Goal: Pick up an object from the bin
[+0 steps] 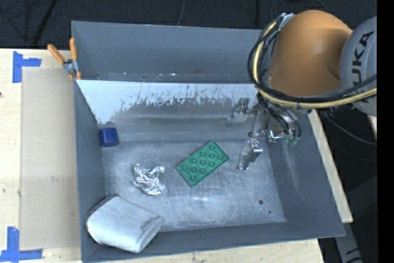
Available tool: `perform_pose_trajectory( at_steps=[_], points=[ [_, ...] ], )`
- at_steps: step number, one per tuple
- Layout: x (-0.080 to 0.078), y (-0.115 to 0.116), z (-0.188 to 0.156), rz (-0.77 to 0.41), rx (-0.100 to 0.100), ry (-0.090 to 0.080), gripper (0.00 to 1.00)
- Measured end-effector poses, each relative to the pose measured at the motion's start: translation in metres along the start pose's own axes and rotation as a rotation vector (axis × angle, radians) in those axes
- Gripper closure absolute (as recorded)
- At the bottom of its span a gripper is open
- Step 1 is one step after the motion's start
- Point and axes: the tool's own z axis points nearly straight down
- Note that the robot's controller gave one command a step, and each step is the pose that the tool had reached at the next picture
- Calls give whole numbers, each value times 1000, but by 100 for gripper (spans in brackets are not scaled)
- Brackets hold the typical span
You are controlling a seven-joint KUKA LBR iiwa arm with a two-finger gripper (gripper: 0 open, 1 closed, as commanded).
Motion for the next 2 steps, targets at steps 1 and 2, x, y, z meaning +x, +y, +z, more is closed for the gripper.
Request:
perform_pose_trajectory(
  at_steps=[1,2],
  points=[
    [-6,-20,145,-332,0,-2,0],
    [7,20,167,-387,9,-32,0]
  ],
)
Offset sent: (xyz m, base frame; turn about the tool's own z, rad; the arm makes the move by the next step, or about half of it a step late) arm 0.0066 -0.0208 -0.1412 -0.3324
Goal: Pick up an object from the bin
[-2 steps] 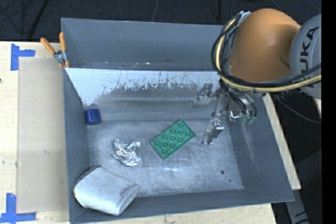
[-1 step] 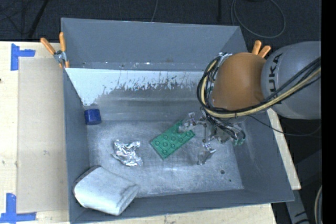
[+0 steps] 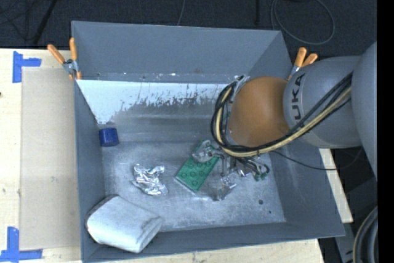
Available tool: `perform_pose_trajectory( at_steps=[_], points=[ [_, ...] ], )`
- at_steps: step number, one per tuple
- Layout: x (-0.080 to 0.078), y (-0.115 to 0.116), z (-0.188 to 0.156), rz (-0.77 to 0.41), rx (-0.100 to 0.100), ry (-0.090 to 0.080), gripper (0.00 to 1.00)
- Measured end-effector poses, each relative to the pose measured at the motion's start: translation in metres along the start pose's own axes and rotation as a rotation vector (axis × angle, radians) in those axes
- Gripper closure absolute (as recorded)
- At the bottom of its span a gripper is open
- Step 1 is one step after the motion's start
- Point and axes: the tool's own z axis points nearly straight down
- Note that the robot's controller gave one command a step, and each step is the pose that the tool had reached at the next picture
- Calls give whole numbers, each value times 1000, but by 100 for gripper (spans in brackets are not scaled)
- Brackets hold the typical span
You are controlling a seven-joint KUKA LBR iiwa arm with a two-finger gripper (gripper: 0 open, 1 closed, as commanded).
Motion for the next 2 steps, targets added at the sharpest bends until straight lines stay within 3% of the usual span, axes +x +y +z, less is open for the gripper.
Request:
perform_pose_trajectory(
  at_steps=[1,2],
  points=[
    [-6,1,-4,1,-1,-20,100],
    [-23,-5,-173,-19,-8,10,100]
  ],
)
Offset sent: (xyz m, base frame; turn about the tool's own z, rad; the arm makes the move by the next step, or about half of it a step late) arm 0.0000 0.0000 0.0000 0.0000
